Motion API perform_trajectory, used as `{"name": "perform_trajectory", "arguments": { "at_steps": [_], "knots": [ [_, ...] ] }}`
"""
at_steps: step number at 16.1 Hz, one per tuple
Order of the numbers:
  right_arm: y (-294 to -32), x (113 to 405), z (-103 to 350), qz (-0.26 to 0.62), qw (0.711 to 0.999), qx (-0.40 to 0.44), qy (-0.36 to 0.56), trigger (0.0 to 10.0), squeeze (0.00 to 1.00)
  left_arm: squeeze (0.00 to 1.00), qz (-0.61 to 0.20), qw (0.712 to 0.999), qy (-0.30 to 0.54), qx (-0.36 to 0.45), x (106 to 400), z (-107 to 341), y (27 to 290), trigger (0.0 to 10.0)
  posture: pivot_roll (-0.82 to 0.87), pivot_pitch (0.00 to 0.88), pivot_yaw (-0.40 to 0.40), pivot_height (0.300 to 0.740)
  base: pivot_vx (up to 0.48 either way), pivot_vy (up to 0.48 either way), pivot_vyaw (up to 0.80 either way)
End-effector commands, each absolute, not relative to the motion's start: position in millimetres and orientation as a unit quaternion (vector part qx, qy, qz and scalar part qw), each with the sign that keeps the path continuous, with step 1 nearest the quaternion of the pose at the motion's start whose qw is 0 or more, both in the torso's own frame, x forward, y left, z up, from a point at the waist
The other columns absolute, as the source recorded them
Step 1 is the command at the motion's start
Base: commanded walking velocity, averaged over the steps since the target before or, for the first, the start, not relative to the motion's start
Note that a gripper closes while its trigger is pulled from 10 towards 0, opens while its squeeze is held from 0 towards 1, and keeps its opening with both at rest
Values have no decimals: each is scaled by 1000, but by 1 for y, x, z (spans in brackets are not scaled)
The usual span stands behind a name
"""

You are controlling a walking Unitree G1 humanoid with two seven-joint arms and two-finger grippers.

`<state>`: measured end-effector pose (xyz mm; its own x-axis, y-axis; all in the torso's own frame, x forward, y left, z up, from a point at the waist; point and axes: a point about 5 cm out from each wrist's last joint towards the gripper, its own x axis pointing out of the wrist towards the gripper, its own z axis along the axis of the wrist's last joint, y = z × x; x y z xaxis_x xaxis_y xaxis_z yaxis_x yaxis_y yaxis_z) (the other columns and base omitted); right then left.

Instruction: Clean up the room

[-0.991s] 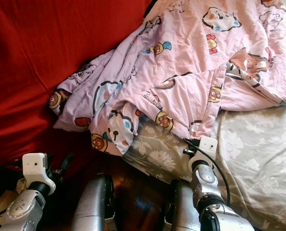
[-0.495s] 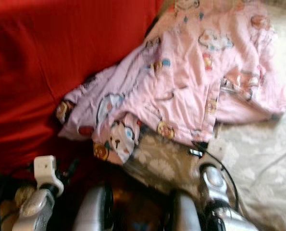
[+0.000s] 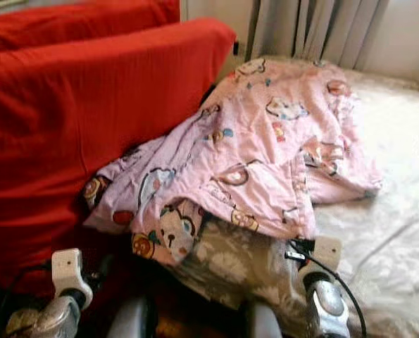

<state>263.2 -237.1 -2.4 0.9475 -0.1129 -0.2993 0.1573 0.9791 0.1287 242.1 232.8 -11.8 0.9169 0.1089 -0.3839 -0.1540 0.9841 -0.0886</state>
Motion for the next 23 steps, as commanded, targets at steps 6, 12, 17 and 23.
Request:
{"name": "perform_trajectory", "arguments": {
  "at_steps": [6,12,17,23],
  "knots": [
    [-225,260,-8,-46,984,72,154,10000,0,0,91,964,245,-48,232,-29,243,10000,69,0,1,662,0,0,0],
    [-229,254,-11,-80,981,83,153,10000,0,0,110,951,284,-48,219,-41,249,10000,72,0,5,732,0,0,0],
    [-229,256,-9,-71,984,64,151,10000,0,0,109,936,331,-47,200,-56,244,10000,78,0,-8,740,0,0,0],
    [-230,257,-10,-78,982,62,163,10000,0,0,116,920,369,-60,179,-71,236,10000,81,0,-30,740,0,0,0]
  ]
}}
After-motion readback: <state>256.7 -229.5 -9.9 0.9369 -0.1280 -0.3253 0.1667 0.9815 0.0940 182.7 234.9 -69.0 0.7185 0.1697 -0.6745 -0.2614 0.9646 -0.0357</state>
